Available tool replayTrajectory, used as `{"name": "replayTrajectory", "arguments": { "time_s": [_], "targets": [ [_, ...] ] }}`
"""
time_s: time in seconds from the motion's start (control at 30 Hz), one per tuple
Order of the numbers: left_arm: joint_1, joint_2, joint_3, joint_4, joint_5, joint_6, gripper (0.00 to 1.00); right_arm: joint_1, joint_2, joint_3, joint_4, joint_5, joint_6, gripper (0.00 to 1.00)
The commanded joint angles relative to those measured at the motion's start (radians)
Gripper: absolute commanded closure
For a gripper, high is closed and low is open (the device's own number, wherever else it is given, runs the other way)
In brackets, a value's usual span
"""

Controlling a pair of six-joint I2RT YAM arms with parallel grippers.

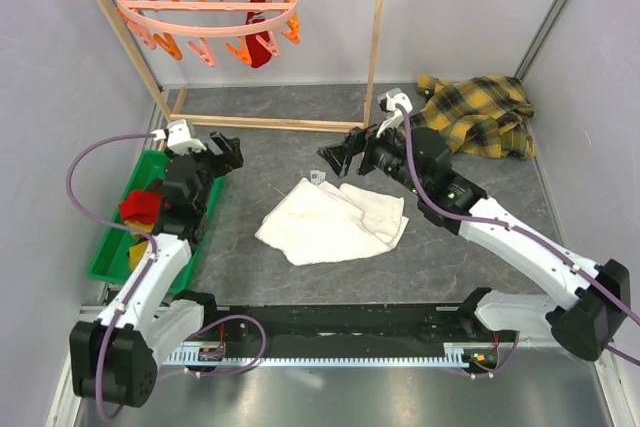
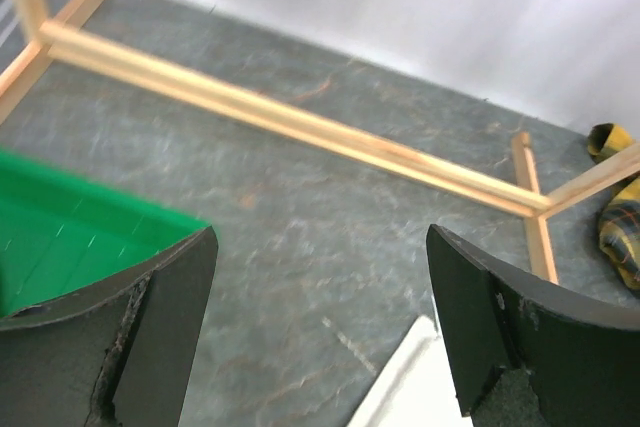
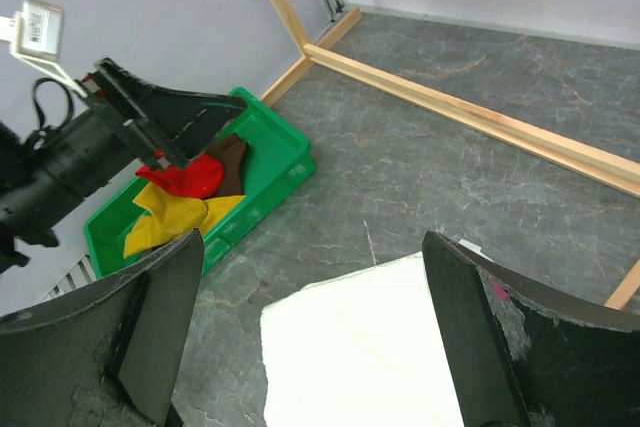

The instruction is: Remove the socks clipped to the hanger

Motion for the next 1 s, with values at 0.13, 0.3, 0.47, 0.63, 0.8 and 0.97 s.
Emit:
{"name": "replayTrajectory", "arguments": {
  "time_s": [0.13, 0.3, 0.47, 0.63, 0.8, 0.97],
  "targets": [
    [-0.133, 0.196, -0.011, 0.437, -0.097, 0.164, 0.09, 0.003, -0.132, -0.048, -0.005, 0.025, -0.001, 0.02],
    [-0.223, 0.35, -0.002, 0.706, -0.127, 0.267, 0.08, 0.005, -0.179, -0.045, -0.018, 0.104, -0.039, 0.02],
    [-0.264, 0.512, 0.044, 0.87, -0.138, 0.341, 0.08, 0.003, -0.175, 0.001, -0.041, 0.138, -0.072, 0.02],
    [-0.279, 0.661, 0.118, 0.98, -0.14, 0.399, 0.08, 0.003, -0.192, -0.002, -0.024, 0.131, -0.078, 0.02],
    [-0.31, 0.799, 0.227, 1.097, -0.169, 0.479, 0.03, 0.004, -0.204, -0.01, 0.002, 0.166, -0.095, 0.02],
    [-0.323, 0.914, 0.287, 1.22, -0.138, 0.47, 0.01, 0.004, -0.195, -0.013, 0.022, 0.171, -0.11, 0.02]
  ]
}}
